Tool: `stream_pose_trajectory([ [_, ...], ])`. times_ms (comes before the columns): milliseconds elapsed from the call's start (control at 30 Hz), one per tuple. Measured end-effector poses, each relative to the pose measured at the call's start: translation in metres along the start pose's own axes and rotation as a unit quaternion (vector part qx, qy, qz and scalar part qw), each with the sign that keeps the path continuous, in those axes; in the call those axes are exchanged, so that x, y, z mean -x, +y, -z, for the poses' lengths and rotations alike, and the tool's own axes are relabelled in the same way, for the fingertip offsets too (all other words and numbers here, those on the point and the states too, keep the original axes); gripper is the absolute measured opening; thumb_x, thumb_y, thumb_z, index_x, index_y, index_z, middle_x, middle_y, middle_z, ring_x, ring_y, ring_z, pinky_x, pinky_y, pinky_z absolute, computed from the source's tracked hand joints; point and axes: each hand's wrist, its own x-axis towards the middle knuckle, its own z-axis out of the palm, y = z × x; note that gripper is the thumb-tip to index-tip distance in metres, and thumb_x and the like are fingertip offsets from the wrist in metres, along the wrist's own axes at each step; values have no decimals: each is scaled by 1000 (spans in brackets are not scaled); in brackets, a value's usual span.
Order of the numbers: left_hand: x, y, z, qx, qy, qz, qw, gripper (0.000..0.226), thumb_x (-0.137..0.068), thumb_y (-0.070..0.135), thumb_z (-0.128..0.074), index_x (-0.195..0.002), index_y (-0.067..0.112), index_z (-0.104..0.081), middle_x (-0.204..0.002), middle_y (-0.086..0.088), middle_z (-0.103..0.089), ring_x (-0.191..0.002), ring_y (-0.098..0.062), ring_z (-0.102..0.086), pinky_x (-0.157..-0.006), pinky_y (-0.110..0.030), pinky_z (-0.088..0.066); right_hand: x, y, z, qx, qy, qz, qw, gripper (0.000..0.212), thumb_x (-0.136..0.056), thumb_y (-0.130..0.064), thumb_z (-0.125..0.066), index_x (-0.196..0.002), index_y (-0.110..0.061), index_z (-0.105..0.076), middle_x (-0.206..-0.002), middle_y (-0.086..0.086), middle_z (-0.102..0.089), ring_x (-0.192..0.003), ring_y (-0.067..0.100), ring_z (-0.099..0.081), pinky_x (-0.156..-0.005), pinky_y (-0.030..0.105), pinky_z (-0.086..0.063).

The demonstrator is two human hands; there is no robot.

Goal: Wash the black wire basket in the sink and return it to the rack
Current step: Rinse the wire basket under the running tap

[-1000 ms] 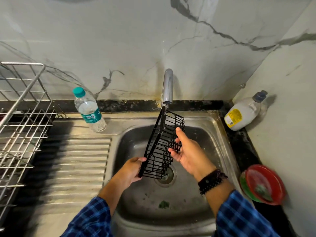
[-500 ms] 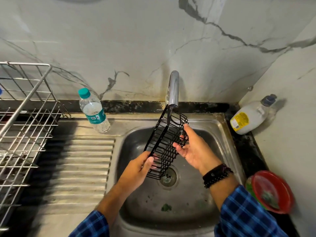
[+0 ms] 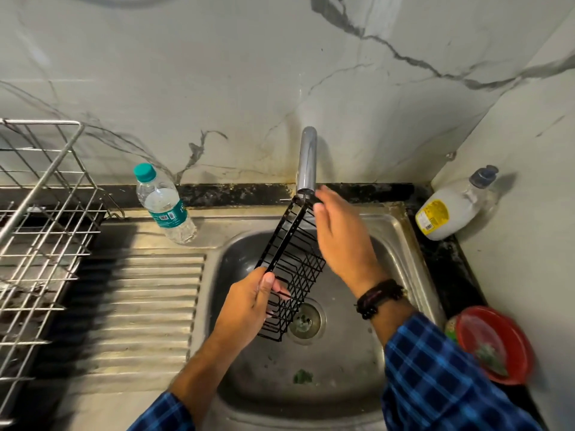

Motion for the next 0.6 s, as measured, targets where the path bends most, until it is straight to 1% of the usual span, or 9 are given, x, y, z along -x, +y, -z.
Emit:
stream_pose_trajectory([
  [67, -1, 7, 1, 13, 14, 13, 1000, 32, -104, 34, -38, -86, 20, -60, -83, 6, -77, -67, -1, -68, -50, -19, -52, -10, -9, -8, 90, -24, 75, 993, 36, -108, -31, -33, -121, -10, -59, -113, 8, -67, -102, 21, -63, -94, 40, -53],
  [133, -2, 15, 2, 36, 23, 30, 999, 34, -106, 32, -38, -88, 15, -60, -82, 6, -77, -67, -4, -70, -51, -25, -56, -14, -16, -15, 188, -5, 111, 976, 35, -106, -33, -35, -120, -10, -57, -106, 10, -67, -98, 25, -63, -90, 43, -52],
  [200, -3, 26, 4, 50, 10, 47, 998, 34, -106, 33, -38, -89, 13, -60, -82, 5, -77, -72, -11, -72, -54, -31, -59, -11, -18, -19, 253, 12, 131, 958, 47, -104, -38, -34, -139, -9, -47, -122, 14, -64, -116, 29, -58, -104, 47, -45],
  [300, -9, 43, 12, 83, -33, 68, 994, 36, -106, 37, -38, -91, 14, -60, -85, -2, -78, -78, -23, -74, -57, -38, -59, 0, -12, -18, 294, -19, 146, 944, 57, -104, -45, -26, -156, -22, -27, -153, 14, -42, -145, 32, -35, -120, 60, -19],
  [367, -15, 53, 18, 118, -61, 100, 986, 36, -107, 35, -38, -94, 10, -61, -87, -9, -77, -84, -25, -75, -56, -36, -57, 9, -10, -16, 307, -68, 194, 929, 57, -104, -45, -21, -156, -25, -30, -163, 7, -30, -152, 30, -22, -121, 64, -7],
  [433, -20, 58, 25, 138, -104, 134, 976, 38, -108, 34, -38, -100, 4, -61, -87, -12, -77, -84, -37, -72, -55, -32, -57, 17, -2, -13, 271, -138, 256, 918, 55, -104, -39, -20, -152, -23, -39, -162, -1, -34, -153, 21, -20, -124, 55, -4],
  [467, -23, 60, 27, 135, -131, 145, 971, 38, -108, 34, -39, -103, 4, -61, -88, -12, -78, -75, -44, -65, -55, -30, -57, 20, 4, -10, 250, -167, 271, 915, 53, -104, -38, -21, -151, -24, -43, -160, -3, -38, -152, 16, -21, -125, 49, -5],
  [533, -29, 61, 28, 114, -185, 155, 964, 36, -108, 34, -39, -107, 6, -62, -91, -10, -79, -55, -28, -49, -57, -29, -58, 16, 19, -3, 232, -194, 268, 915, 47, -105, -39, -27, -146, -29, -47, -153, -7, -46, -147, 12, -30, -125, 44, -7],
  [600, -39, 61, 27, 84, -220, 147, 961, 35, -108, 33, -39, -109, 7, -63, -94, -8, -79, -51, -10, -43, -59, -29, -58, 4, 31, 5, 233, -201, 227, 924, 41, -103, -47, -33, -135, -32, -54, -138, -9, -56, -135, 9, -42, -124, 49, -13],
])
